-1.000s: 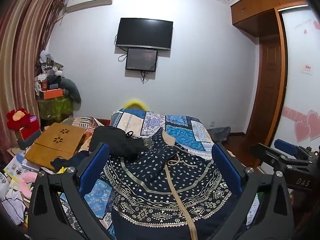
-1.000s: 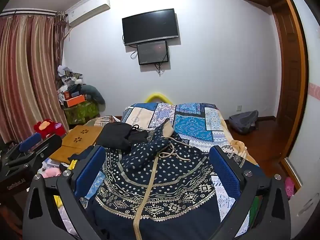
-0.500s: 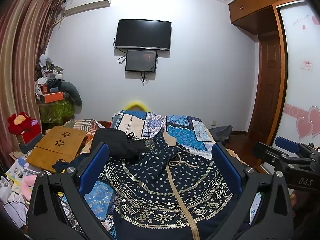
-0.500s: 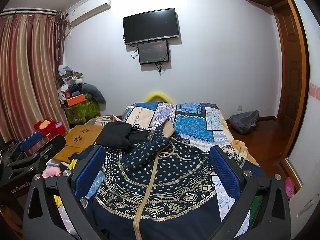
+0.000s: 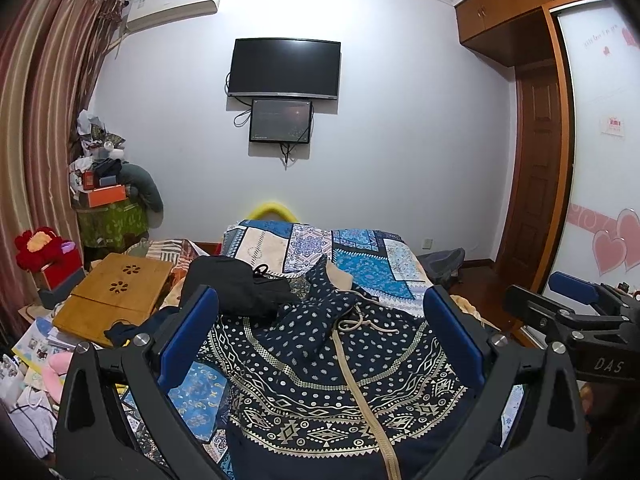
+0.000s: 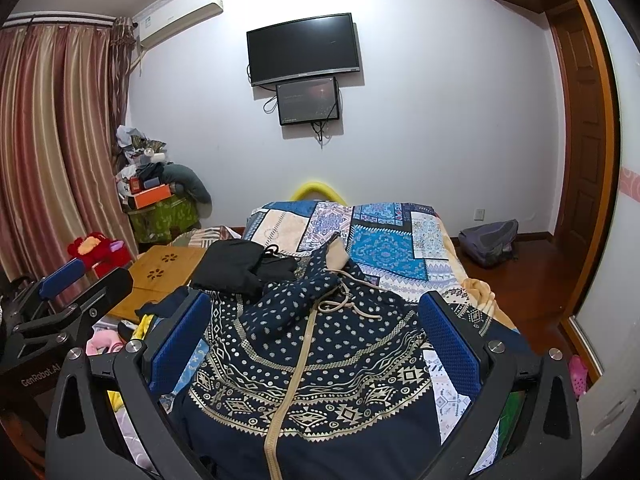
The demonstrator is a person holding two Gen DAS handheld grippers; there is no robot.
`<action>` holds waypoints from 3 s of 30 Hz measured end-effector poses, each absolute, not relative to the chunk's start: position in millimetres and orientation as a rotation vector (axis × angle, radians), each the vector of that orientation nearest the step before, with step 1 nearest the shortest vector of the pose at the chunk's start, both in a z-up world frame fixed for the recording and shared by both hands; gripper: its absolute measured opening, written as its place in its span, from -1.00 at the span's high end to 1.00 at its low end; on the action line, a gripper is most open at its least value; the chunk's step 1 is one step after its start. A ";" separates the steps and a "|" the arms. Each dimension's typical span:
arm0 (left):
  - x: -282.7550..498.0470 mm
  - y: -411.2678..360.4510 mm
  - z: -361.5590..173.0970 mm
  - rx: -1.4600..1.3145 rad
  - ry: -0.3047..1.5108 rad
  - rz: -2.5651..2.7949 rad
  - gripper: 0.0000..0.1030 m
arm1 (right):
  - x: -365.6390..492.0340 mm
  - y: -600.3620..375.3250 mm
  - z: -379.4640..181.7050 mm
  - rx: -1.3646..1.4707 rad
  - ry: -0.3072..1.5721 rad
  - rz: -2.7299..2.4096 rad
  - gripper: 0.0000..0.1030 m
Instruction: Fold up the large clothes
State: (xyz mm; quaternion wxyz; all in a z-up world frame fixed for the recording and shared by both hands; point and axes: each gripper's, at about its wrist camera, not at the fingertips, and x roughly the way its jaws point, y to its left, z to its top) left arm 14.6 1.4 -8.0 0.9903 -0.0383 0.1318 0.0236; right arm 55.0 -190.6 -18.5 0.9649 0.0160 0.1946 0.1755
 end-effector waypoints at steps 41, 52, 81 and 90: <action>30.1 11.5 -19.3 -0.105 0.291 0.057 -1.00 | 68.6 -191.1 -23.3 0.027 0.425 0.333 -1.00; 87.8 54.6 -34.4 -0.139 0.349 0.121 -1.00 | 109.7 -186.7 -36.8 0.003 0.464 0.291 -1.00; 240.3 354.6 -269.7 -0.851 0.892 0.252 -0.75 | 287.6 -130.1 -151.8 -0.156 0.845 0.392 -1.00; 264.8 369.7 -264.5 -0.840 0.819 0.325 -0.49 | 297.9 -117.9 -159.7 -0.187 0.874 0.400 -1.00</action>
